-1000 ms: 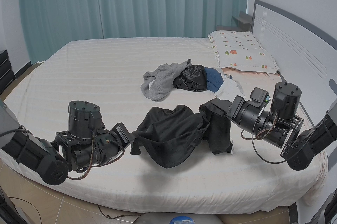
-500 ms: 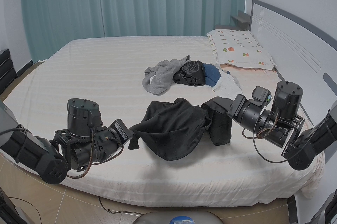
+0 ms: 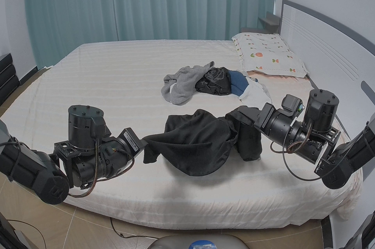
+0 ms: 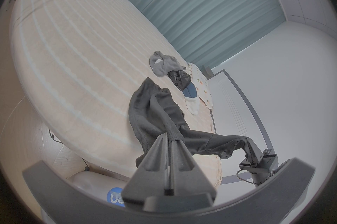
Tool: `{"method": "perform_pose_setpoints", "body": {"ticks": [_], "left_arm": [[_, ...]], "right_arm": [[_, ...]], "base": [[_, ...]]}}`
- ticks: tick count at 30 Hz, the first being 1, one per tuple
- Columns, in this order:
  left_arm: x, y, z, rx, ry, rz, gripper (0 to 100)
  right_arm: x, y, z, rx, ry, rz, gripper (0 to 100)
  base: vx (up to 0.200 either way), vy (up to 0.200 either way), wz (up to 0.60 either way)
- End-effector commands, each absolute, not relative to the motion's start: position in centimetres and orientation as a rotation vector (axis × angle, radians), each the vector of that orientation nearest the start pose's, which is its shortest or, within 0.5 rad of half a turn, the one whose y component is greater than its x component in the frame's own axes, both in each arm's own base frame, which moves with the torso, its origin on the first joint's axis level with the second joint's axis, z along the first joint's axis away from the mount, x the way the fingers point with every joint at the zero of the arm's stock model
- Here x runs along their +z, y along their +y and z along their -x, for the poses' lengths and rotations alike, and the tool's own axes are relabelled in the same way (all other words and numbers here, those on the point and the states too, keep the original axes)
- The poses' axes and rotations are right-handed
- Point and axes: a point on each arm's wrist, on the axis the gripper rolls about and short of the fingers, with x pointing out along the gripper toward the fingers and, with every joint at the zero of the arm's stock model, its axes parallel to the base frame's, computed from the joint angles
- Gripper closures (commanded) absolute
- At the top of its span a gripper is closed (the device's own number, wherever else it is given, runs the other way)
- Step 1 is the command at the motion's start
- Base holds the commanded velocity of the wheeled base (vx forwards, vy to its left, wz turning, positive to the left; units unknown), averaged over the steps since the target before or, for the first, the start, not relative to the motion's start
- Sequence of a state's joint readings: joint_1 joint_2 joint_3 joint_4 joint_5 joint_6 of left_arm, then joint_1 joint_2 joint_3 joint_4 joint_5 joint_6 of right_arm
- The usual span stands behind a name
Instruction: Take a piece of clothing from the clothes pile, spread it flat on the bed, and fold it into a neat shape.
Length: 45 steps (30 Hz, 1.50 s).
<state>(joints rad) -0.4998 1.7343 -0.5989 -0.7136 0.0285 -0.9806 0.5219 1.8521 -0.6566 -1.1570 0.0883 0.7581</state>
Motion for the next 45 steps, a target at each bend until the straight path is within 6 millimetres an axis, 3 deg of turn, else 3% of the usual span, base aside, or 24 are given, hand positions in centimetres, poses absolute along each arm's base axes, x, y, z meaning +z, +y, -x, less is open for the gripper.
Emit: {"method": "perform_pose_setpoints", "body": {"ticks": [1,5,21,45], "left_arm": [[13.6,-13.2,-24.7,-0.232,0.573,0.847,100],[14.1,-13.1,-24.5,-0.241,0.557,0.849,100],[14.4,-12.9,-24.4,-0.246,0.540,0.851,100],[14.3,-12.4,-24.8,-0.226,0.539,0.853,100]], "right_arm": [[15.8,15.8,-27.5,0.563,0.232,-0.727,100],[16.6,15.4,-27.2,0.565,0.206,-0.731,100],[16.5,15.6,-27.4,0.562,0.209,-0.735,100],[15.1,15.8,-28.3,0.540,0.244,-0.732,100]], "base": [[0.000,0.200,0.00],[0.000,0.200,0.00],[0.000,0.200,0.00],[0.000,0.200,0.00]]}}
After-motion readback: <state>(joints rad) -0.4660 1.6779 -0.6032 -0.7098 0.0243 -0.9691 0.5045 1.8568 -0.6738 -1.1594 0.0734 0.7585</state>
